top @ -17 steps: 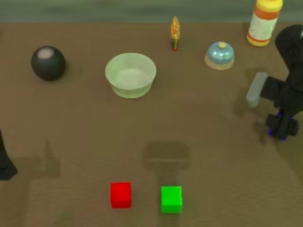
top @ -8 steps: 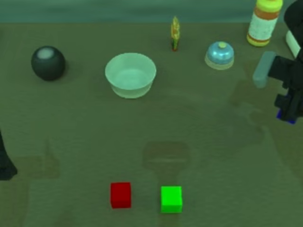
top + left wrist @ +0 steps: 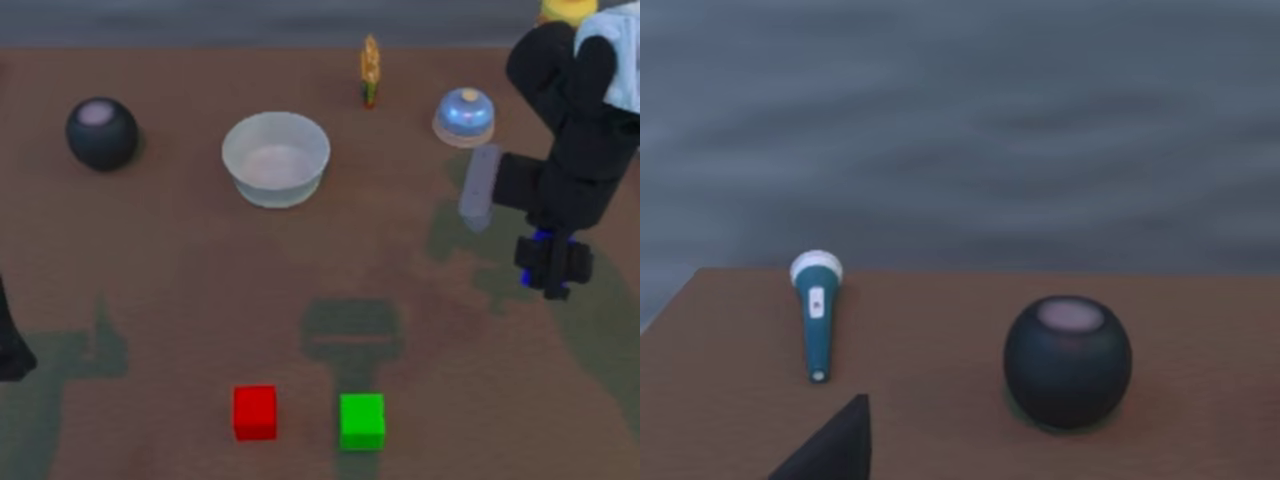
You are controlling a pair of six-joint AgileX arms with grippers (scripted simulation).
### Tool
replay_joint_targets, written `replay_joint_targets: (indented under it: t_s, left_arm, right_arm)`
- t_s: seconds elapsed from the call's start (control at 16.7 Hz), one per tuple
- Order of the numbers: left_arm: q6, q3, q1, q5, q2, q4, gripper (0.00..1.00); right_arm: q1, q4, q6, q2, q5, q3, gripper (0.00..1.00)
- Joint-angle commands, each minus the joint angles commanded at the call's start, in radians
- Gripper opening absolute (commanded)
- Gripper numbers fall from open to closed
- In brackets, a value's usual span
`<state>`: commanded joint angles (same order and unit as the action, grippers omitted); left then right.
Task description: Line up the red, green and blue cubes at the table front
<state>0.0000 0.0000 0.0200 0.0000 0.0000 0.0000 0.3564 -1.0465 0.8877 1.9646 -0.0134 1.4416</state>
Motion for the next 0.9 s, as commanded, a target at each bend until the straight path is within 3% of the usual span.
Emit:
replay_joint_targets:
  t_s: [0.42,0.54,0.9]
  left_arm:
    - [0.000,0.000,0.000,0.000,0.000,0.000,1.00]
    - [0.000,0.000,0.000,0.000,0.000,0.000,1.00]
    - [0.000,0.000,0.000,0.000,0.000,0.000,1.00]
  right_arm:
    - [0.384,0.015,-0.086,-0.166,-0.002,-0.173,0.00]
    - [0.424,0.020,-0.098,-0.193,-0.002,-0.198,0.00]
    - [0.425,0.035,-0.100,-0.186,-0.002,-0.209,0.00]
